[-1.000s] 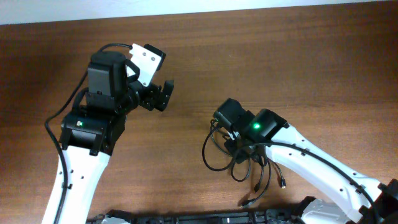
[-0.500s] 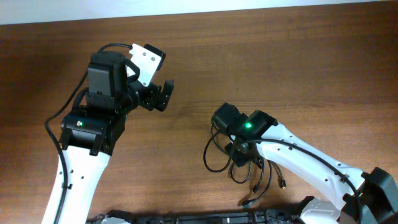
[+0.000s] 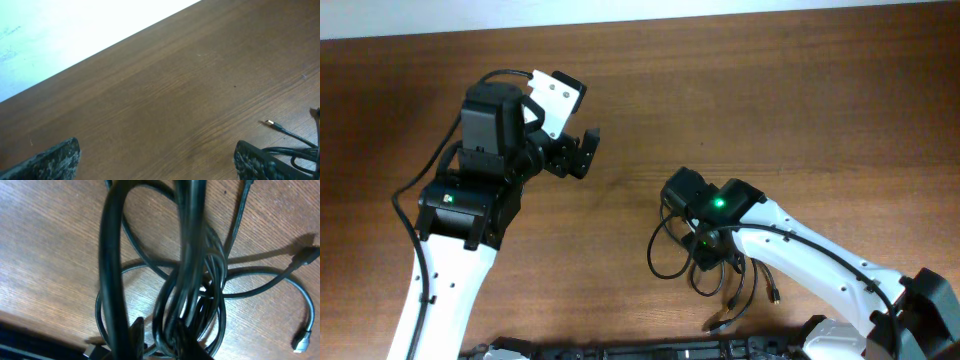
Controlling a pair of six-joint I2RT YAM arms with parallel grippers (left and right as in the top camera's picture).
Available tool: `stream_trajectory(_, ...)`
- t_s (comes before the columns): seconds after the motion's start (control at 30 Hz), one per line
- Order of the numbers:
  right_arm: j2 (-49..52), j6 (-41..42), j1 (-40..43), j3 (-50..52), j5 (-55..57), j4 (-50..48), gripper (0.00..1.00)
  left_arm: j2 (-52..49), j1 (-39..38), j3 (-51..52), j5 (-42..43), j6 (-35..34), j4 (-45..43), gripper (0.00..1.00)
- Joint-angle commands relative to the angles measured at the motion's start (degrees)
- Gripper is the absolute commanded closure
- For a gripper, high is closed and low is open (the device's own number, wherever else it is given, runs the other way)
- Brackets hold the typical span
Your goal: Untangle cables
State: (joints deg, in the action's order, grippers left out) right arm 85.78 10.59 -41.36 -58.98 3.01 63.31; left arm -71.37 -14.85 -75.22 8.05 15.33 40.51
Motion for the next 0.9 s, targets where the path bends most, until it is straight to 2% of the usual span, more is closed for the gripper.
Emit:
stream_trajectory(0.0,0.0,2.7,-0.2,1.4,2.3,-0.5,0.96,-0.2,0.3,-0.3,-0.4,-0.7,-0.2,0.01)
stream_trajectory(0.2,0.0,3.5,0.0,-1.5,5.0,-0.9,0.96,-0.2,0.3,-0.3,-0.3,-0.8,-0.2,0.01)
stream_trajectory(0.33,-0.7,3.8,4.5,-15.5,5.1,1.9,0.96,-0.2,0.3,-0.3,1.8,-0.8,0.4,0.01)
stream_trajectory(0.4,-1.0,6.7,8.4,-23.2,4.5,3.0,0.96,-0.2,0.3,-0.3,4.9,-0.8,0.3,0.01)
stream_trajectory(0.57,-1.0,6.9,16.9,-34.8,-8.1,2.6,0.96,-0.2,0.3,-0.3,17.1,-1.0,0.2,0.01)
stream_trajectory(0.67,-1.0,6.9,22.0,-36.1,-22.9,-0.9,0.96,-0.2,0.3,-0.3,26.9,-7.5,-2.8,0.01)
stream_trajectory(0.73,-1.0,6.9,24.4,-36.1,-30.8,-3.8,0.96,-0.2,0.2,-0.3,33.1,-7.6,-4.2,0.01)
stream_trajectory(0.87,-1.0,6.9,26.9,-36.1,-43.8,-10.0,0.96,-0.2,0.2,-0.3,34.4,-7.6,-4.5,0.01)
